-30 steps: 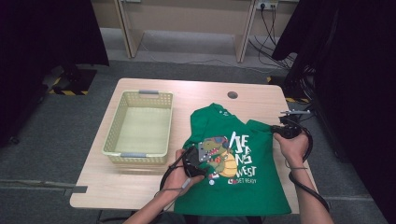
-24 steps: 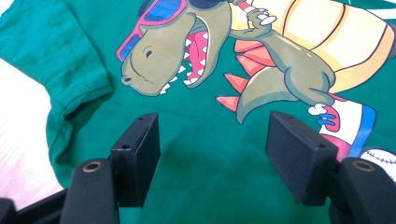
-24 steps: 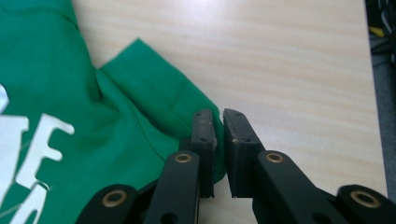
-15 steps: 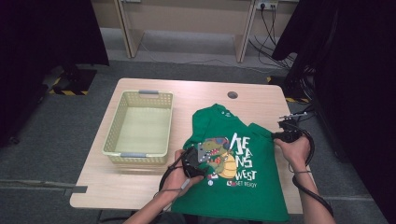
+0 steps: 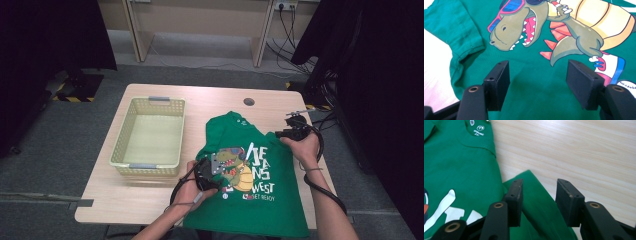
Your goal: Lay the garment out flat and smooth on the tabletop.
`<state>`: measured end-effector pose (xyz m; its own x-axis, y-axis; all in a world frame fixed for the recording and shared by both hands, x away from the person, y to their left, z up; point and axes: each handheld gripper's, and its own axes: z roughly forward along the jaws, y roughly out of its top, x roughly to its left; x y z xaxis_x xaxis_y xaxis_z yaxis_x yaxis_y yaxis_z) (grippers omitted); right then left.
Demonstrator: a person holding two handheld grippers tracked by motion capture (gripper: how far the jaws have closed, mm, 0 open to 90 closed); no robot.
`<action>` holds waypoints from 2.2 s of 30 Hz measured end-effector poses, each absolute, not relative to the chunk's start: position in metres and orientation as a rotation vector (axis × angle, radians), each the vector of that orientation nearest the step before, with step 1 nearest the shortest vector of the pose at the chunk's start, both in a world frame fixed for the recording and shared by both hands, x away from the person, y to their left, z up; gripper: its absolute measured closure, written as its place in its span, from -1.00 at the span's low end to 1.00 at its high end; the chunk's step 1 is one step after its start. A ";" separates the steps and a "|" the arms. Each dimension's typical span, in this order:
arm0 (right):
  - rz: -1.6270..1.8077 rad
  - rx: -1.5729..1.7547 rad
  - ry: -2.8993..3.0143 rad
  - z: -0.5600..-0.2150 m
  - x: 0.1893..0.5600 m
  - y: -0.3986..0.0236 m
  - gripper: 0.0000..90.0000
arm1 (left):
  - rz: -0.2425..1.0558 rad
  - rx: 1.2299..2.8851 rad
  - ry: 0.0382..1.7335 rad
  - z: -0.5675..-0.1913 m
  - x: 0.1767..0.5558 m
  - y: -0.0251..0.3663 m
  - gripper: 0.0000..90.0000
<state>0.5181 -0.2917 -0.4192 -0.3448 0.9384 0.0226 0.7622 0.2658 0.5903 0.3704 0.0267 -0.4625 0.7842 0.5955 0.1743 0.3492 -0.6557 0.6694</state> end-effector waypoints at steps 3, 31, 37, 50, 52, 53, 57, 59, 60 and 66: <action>0.746 1.549 2.235 -0.425 0.526 -0.285 0.22 | 0.508 2.344 0.696 -0.462 0.371 0.027 -0.24; 0.694 1.524 2.329 -0.440 0.536 -0.269 0.94 | 0.507 2.339 0.693 -0.463 0.371 0.027 -0.24; 0.751 1.515 2.273 -0.425 0.535 -0.272 0.94 | 0.508 2.334 0.692 -0.463 0.371 0.027 -0.24; 0.853 1.524 2.083 -0.388 0.528 -0.295 0.94 | 0.509 2.328 0.695 -0.463 0.370 0.028 -0.22; 0.860 1.534 2.049 -0.383 0.527 -0.299 0.94 | 0.509 2.328 0.695 -0.464 0.370 0.028 -0.22; 0.869 1.540 2.032 -0.380 0.527 -0.301 0.94 | 0.510 2.328 0.695 -0.463 0.370 0.028 -0.22; 0.861 1.566 1.978 -0.375 0.524 -0.309 0.94 | 0.511 2.327 0.696 -0.464 0.370 0.028 -0.21; 0.863 1.584 1.947 -0.375 0.523 -0.313 0.94 | 0.511 2.325 0.696 -0.464 0.370 0.028 -0.21; 0.863 1.592 1.938 -0.375 0.522 -0.315 0.94 | 0.511 2.325 0.696 -0.464 0.370 0.028 -0.21; 0.790 1.649 1.921 -0.380 0.521 -0.323 0.94 | 0.511 2.325 0.695 -0.464 0.369 0.027 -0.20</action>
<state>0.5212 -0.3227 -0.3804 -0.1547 0.9879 0.0081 0.7078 0.1051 0.6985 0.3695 0.0274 -0.4637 0.7834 0.5969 0.1732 0.3435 -0.6481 0.6797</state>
